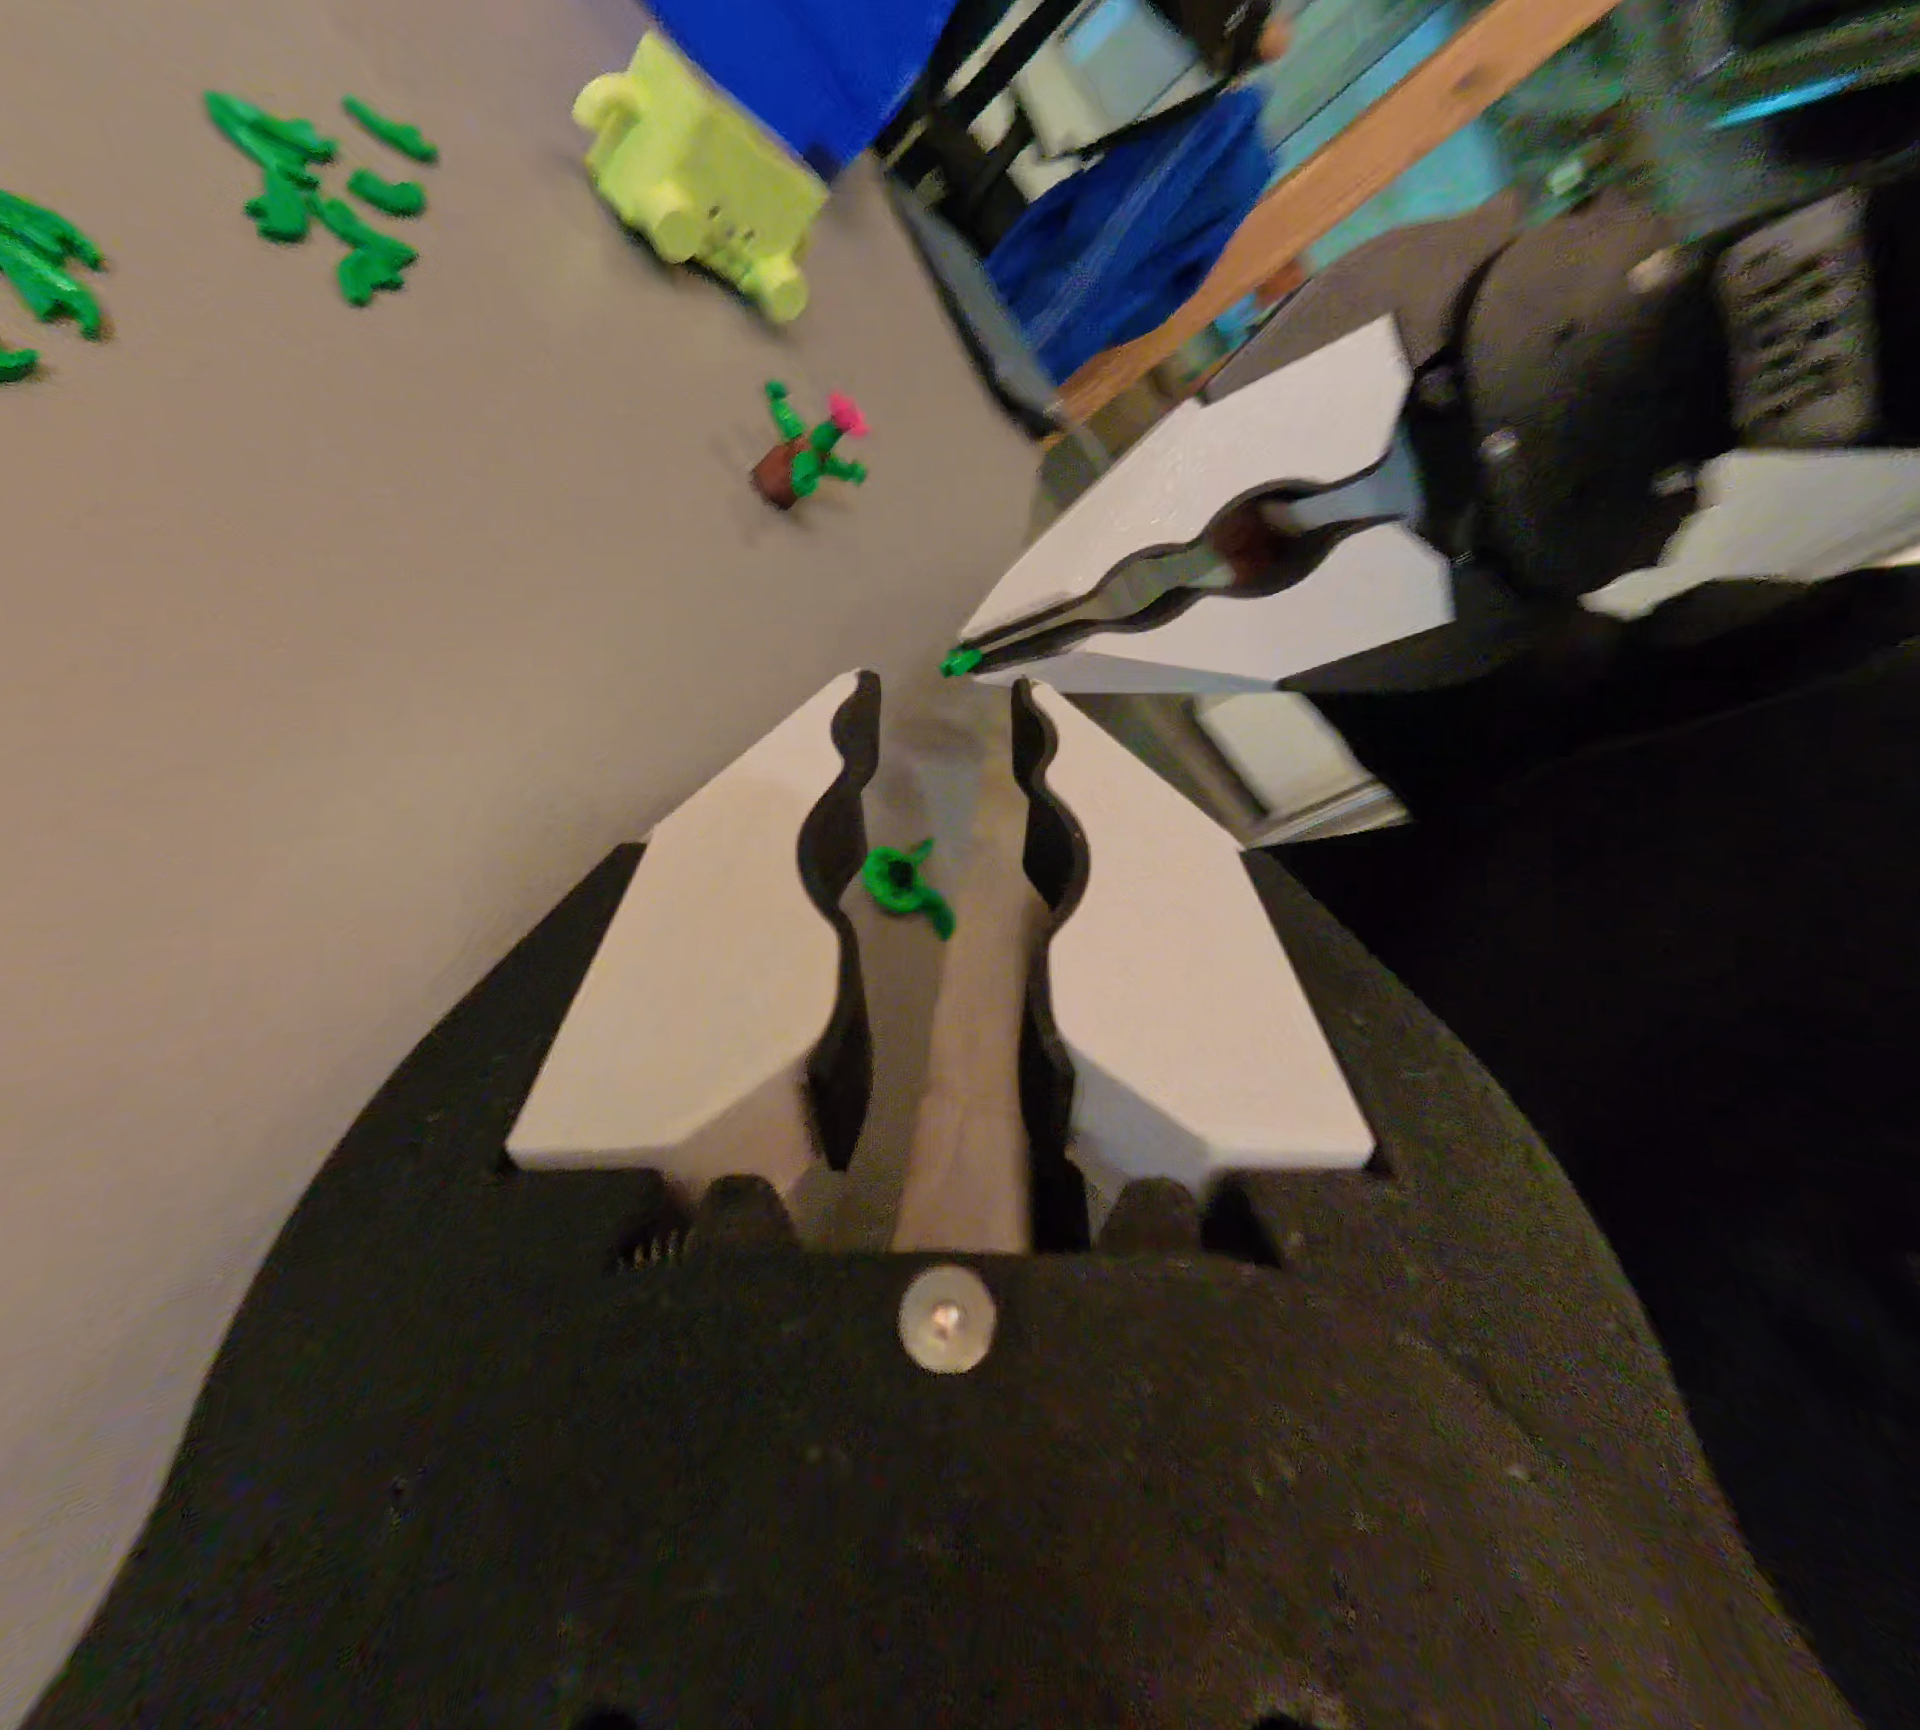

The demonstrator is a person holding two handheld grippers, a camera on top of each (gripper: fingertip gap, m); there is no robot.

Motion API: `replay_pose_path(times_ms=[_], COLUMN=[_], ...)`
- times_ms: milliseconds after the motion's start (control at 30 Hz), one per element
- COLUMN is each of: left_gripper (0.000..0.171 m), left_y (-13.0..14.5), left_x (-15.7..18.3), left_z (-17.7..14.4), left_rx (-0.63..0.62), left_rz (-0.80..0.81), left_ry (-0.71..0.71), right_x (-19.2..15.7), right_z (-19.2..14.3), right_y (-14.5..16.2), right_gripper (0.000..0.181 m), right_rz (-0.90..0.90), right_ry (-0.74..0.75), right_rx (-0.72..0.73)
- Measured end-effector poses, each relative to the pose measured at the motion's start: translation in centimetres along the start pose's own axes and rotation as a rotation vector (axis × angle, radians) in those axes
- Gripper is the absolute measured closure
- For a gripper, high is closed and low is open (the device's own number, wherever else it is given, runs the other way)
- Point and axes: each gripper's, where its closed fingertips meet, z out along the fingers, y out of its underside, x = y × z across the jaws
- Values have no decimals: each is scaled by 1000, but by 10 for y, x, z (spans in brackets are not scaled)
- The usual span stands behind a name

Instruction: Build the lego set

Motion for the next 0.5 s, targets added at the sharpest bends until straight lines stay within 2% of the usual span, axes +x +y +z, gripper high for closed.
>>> replay_pose_path(times_ms=[133,233,300,367,500], left_gripper=[149,160,169,171,171], left_y=[-7,-7,-9,-10,-10], left_x=[23,41,47,50,51], left_z=[-3,-3,-4,-5,-5], left_rx=[46,65,81,91,94], left_rz=[-15,72,126,163,191], left_ry=[176,249,250,246,244], right_x=[-7,-11,-14,-14,-16], right_z=[-16,-24,-32,-38,-43], right_y=[-15,-23,-29,-31,-31], right_gripper=[180,180,180,180,181], right_rz=[52,239,391,507,601], right_ry=[-35,-170,-307,-403,-478], right_rx=[193,303,395,463,532])
